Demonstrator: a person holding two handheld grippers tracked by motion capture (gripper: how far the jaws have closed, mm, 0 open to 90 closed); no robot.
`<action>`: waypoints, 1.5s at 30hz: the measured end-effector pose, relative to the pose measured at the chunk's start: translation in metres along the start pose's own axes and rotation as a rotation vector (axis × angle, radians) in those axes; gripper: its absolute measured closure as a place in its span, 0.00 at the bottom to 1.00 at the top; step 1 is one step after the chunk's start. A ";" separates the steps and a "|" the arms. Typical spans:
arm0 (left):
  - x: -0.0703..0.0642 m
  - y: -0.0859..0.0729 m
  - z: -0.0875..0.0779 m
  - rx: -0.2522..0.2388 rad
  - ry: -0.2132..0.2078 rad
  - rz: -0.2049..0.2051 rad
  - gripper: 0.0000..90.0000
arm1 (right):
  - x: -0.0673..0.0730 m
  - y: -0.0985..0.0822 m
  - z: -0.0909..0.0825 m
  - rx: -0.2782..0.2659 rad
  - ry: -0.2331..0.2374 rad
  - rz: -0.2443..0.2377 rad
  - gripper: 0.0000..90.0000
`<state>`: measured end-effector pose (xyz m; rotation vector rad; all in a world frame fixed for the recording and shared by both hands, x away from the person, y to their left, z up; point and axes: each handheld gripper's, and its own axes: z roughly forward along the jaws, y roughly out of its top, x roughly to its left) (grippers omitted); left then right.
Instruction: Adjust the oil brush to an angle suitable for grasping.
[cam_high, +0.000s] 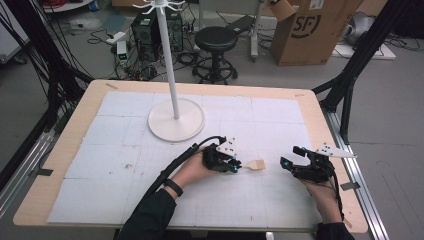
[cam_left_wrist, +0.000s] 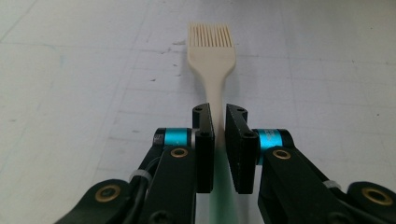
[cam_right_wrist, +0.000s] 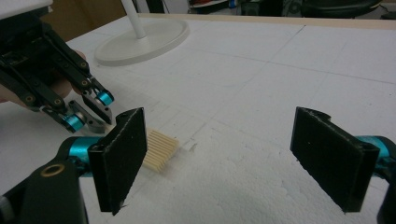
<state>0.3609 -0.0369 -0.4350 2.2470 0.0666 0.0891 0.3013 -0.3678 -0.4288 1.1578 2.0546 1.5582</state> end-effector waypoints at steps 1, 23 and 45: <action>0.000 0.001 0.003 0.007 -0.003 0.002 0.91 | 0.000 0.000 0.000 0.002 -0.001 -0.003 0.20; 0.003 -0.005 -0.062 -0.187 0.212 -0.144 0.38 | 0.001 0.000 0.006 0.015 0.020 -0.010 0.21; -0.033 -0.145 -0.226 -0.371 0.518 -0.388 0.23 | 0.004 0.005 0.018 0.052 0.042 -0.031 0.21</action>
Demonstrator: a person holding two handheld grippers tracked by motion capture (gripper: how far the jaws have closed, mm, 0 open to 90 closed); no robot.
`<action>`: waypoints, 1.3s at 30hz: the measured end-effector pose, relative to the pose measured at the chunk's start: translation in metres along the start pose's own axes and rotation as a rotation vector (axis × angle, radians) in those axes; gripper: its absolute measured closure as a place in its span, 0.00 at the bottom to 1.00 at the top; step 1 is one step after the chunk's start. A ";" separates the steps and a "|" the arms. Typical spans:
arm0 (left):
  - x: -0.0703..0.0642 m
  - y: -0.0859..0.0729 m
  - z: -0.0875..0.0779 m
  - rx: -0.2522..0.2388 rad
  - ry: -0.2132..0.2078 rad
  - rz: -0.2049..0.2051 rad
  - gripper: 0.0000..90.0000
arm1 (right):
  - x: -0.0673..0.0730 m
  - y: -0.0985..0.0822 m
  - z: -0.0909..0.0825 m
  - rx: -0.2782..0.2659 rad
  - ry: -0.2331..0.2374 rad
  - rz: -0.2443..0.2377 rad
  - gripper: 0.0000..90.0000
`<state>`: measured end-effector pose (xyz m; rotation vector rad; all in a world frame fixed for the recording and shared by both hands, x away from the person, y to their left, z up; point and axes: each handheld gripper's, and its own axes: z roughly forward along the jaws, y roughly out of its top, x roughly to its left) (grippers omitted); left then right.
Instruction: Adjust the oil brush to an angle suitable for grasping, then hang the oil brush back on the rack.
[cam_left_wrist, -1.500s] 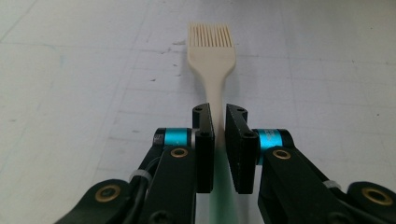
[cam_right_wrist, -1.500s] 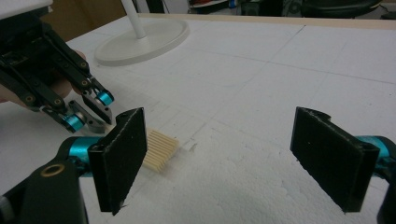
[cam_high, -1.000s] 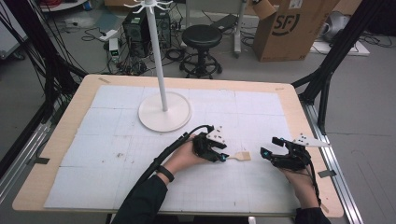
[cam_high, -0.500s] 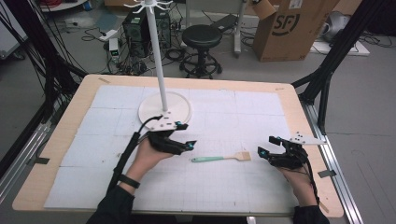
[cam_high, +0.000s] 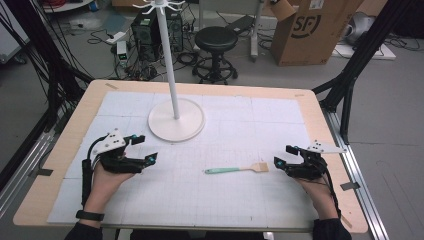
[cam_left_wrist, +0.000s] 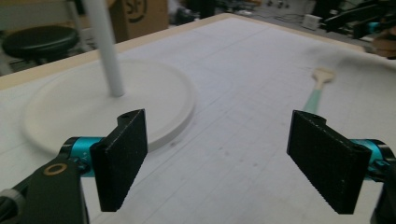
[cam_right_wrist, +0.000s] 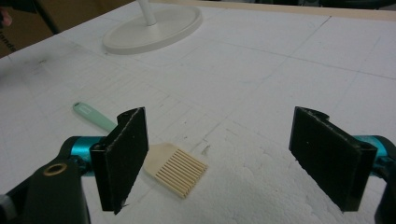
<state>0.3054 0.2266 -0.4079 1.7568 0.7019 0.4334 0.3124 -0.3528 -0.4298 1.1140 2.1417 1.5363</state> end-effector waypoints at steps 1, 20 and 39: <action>0.003 -0.005 -0.005 -0.008 0.010 -0.017 0.23 | 0.000 0.000 0.001 0.002 0.001 0.002 0.21; 0.032 -0.040 -0.039 -0.035 0.086 -0.126 0.20 | 0.003 0.005 0.003 0.008 0.005 -0.025 0.21; 0.029 -0.042 -0.035 -0.030 0.116 -0.131 0.21 | 0.004 0.009 0.007 0.017 0.018 -0.035 0.21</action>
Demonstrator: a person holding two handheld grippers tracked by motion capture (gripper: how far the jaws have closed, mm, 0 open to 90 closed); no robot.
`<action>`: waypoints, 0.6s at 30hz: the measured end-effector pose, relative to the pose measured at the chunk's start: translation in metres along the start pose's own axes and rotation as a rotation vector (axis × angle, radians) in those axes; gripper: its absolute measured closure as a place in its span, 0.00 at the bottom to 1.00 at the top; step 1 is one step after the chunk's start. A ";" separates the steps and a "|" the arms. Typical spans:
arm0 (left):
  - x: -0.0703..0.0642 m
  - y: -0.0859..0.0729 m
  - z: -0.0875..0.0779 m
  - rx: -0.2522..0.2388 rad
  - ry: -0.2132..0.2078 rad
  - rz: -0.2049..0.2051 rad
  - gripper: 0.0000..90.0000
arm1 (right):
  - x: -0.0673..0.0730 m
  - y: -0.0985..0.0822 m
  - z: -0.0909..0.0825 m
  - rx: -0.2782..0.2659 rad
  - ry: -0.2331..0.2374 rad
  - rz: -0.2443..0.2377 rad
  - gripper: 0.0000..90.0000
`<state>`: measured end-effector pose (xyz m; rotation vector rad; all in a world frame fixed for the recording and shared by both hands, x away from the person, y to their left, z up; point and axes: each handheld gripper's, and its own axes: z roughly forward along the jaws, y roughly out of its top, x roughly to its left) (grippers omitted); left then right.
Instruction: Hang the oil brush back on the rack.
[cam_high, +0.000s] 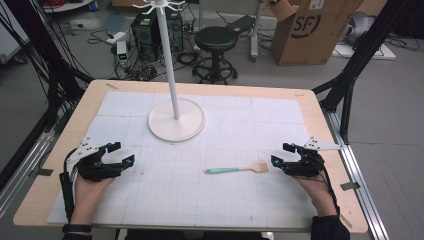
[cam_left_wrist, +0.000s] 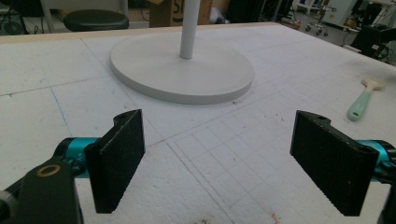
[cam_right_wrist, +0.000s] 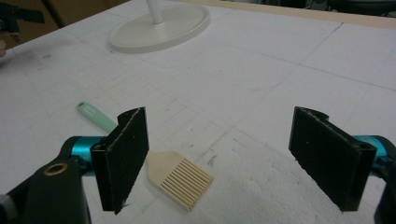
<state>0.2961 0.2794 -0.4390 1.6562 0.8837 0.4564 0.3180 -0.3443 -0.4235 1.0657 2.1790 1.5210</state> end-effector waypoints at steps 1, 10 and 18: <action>0.000 0.000 0.000 -0.002 -0.002 0.009 0.21 | 0.000 0.000 0.000 0.001 0.001 -0.004 0.22; 0.001 -0.004 0.002 0.013 -0.015 0.029 0.20 | 0.001 0.000 0.003 0.022 0.016 -0.026 0.21; 0.002 -0.007 0.005 0.038 -0.034 0.020 0.20 | 0.005 0.005 0.005 0.026 0.031 -0.048 0.21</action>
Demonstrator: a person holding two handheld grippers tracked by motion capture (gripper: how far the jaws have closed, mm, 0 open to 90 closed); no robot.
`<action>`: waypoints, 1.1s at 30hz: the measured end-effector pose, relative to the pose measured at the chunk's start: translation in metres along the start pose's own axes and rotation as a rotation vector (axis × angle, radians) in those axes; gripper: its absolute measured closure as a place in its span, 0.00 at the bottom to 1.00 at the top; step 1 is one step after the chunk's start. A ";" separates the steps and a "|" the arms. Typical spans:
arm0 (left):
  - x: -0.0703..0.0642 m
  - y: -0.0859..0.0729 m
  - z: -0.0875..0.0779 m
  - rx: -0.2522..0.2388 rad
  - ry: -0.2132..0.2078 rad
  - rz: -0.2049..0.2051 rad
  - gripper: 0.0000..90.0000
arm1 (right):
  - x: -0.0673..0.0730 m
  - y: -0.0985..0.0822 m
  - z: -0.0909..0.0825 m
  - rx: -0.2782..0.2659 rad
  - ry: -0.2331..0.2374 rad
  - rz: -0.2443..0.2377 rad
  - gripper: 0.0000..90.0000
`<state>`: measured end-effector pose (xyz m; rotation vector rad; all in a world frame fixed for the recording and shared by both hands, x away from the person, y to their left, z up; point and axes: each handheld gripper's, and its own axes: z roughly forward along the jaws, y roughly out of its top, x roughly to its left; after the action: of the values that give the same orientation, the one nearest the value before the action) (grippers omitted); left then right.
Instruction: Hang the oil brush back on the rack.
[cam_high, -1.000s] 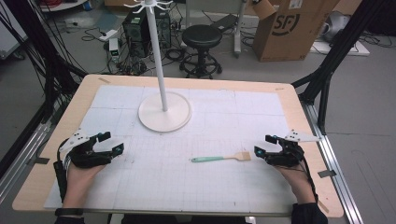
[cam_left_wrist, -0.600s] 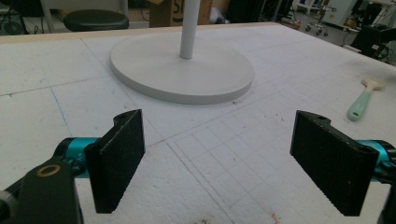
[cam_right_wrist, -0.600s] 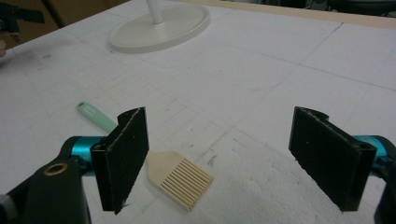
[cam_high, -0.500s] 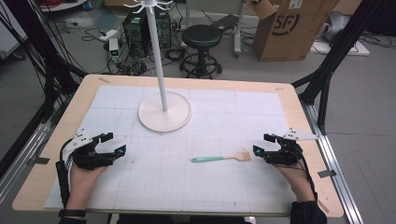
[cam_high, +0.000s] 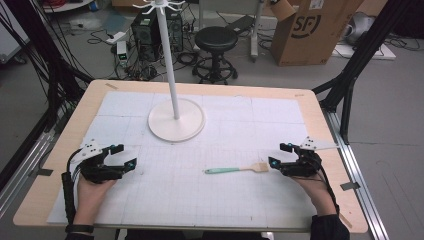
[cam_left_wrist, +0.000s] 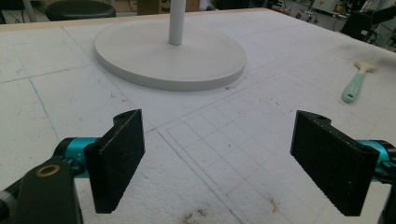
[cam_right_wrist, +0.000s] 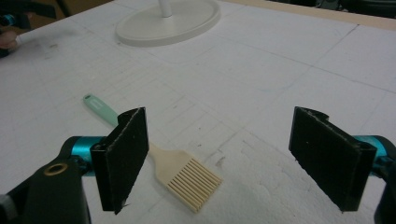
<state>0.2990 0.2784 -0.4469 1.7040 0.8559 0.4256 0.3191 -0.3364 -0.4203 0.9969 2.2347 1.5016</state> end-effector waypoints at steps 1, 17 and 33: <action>0.000 0.000 0.000 -0.003 -0.001 -0.001 0.20 | 0.001 0.001 0.001 0.003 0.007 -0.004 0.21; 0.000 -0.001 -0.001 -0.015 -0.010 0.002 0.20 | 0.014 0.013 0.027 0.082 0.125 -0.100 0.23; 0.000 -0.001 -0.001 -0.013 -0.011 -0.001 0.20 | 0.027 0.016 0.070 0.239 0.203 -0.205 0.34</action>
<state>0.2980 0.2791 -0.4480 1.6929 0.8446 0.4204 0.3453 -0.2656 -0.4313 0.6735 2.6169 1.3222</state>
